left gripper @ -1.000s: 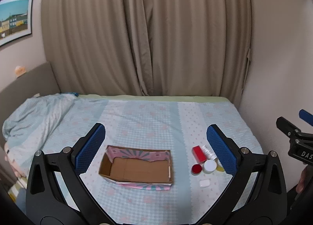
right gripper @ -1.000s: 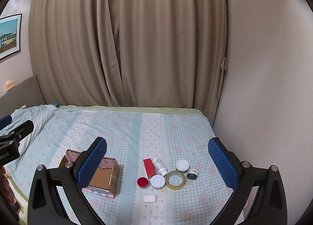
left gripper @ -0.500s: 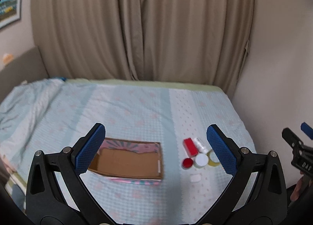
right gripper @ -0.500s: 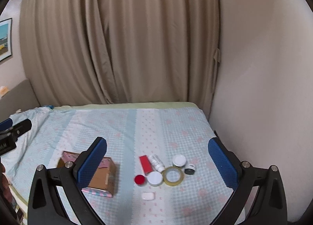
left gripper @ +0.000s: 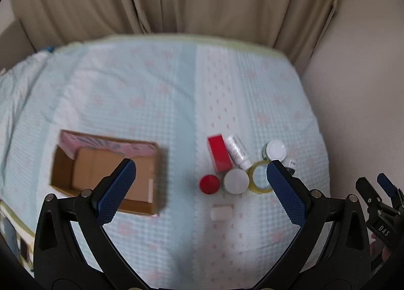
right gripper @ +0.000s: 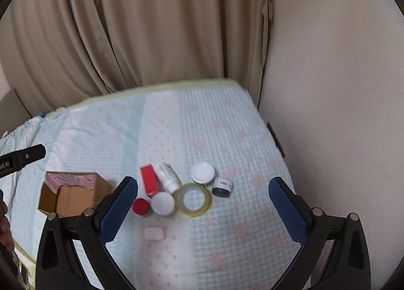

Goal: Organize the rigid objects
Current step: 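Grasp the red rectangular box with the left tool while the right tool grasps the black-lidded jar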

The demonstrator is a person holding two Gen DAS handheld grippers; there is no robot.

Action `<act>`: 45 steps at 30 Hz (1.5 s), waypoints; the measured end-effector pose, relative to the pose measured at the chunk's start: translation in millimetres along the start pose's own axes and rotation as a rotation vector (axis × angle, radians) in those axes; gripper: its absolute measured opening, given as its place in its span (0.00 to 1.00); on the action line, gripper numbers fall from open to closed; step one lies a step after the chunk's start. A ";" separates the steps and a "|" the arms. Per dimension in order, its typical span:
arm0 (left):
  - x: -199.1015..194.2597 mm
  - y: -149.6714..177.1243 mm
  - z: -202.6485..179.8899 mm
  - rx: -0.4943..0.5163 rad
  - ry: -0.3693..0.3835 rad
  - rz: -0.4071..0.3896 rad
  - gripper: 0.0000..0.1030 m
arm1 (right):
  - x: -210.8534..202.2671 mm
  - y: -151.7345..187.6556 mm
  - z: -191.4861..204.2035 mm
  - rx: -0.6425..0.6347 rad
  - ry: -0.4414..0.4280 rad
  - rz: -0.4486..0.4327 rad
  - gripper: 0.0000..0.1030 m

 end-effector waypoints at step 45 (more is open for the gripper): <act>338.2 82.5 -57.2 0.080 -0.074 0.510 0.42 | 334.0 118.0 -63.9 0.290 -0.029 0.647 0.51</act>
Point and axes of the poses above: each gripper's, at about its wrist camera, not at the fingertips, and x roughly the way its jaws point, z to its left, y to its underside, the point moved 8 cm from there along x, roughly the way its jaws point, and after that the axes turned 2 degrees about -z, right-handed, at the moved point
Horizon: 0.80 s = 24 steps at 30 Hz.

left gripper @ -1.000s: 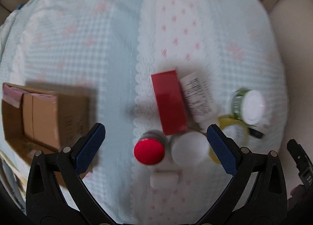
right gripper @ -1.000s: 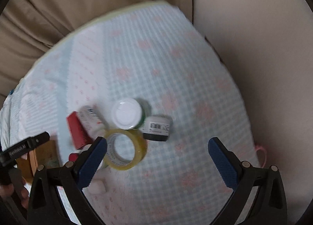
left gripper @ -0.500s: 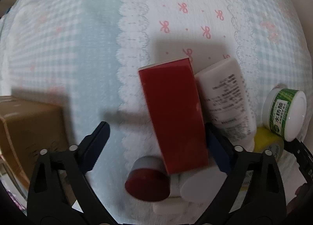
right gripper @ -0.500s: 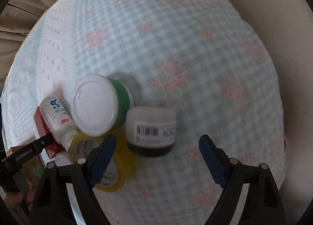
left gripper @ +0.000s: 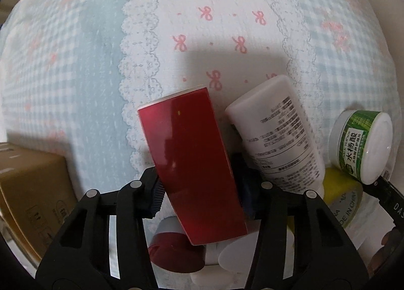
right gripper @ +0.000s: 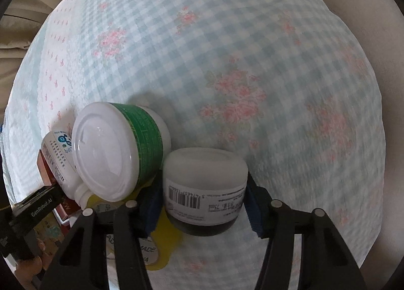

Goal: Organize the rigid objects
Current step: 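Grasp the red rectangular box with the left tool while the right tool grasps the black-lidded jar, then carry both held items over the cardboard box and release them inside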

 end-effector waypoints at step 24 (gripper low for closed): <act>-251.5 47.2 64.3 -0.013 0.126 -0.388 0.37 | -224.5 49.3 69.2 -0.126 -0.096 -0.321 0.51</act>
Point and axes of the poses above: each gripper's, at about its wrist camera, not at the fingertips, and x roughly the way its jaws point, z to its left, y to its underside, the point moved 8 cm from there along x, roughly the way its jaws point, and after that the axes turned 2 degrees about -z, right-handed, at the moved point
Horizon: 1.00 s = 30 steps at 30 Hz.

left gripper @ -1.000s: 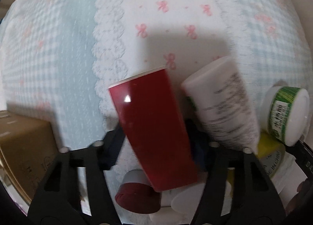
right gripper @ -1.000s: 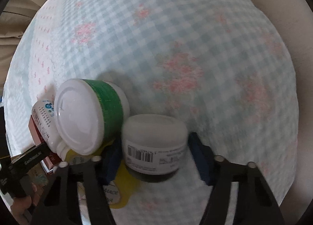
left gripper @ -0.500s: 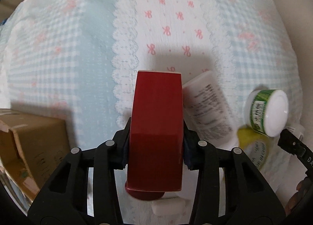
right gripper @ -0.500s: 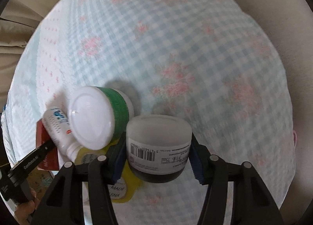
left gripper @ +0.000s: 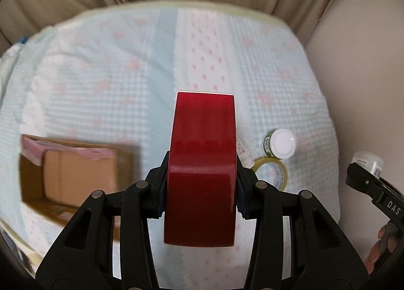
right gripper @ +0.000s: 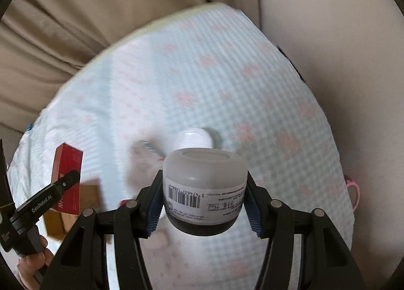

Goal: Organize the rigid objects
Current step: 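Carry both held items over the cardboard box and release them inside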

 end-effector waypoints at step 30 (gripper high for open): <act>-31.3 36.6 315.5 0.252 0.057 0.091 0.37 | 13.7 124.6 357.7 -0.096 -0.136 0.076 0.51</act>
Point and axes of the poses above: each gripper's, at about its wrist camera, not at the fingertips, and x roughly the way its jaws point, z to its left, y to its underside, the point moved 8 cm from there along x, roughly the way its jaws point, and after that the axes turned 2 degrees about -z, right-handed, at the moved point
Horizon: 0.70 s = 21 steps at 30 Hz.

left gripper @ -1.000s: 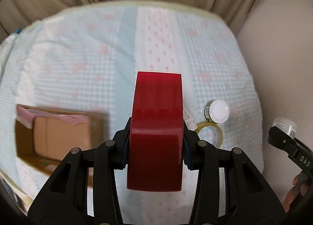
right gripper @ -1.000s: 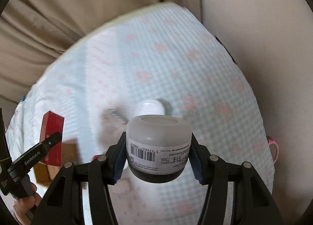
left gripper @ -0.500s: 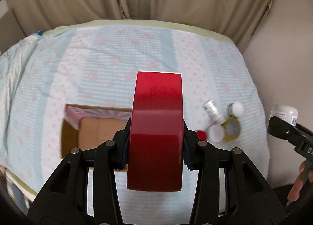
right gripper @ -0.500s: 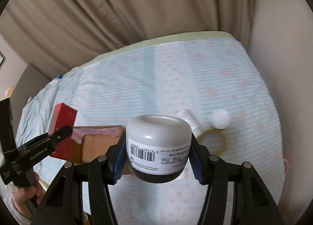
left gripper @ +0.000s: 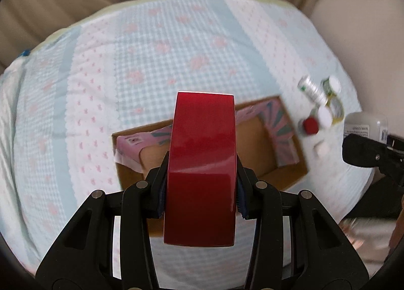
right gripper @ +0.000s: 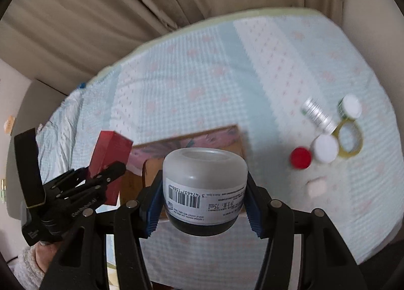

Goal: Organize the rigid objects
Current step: 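Carry both held items over the cardboard box and release them inside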

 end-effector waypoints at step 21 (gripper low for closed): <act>139.3 28.3 3.2 0.268 0.038 0.210 0.37 | 185.5 21.1 -9.1 0.110 0.066 0.309 0.51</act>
Point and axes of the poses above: each gripper's, at about its wrist camera, not at the fingertips, and x roughly the way its jaws point, z to its left, y to its underside, the point moved 8 cm from there along x, roughly the way its jaws point, and after that the axes turned 2 degrees about -z, right-handed, at the moved point
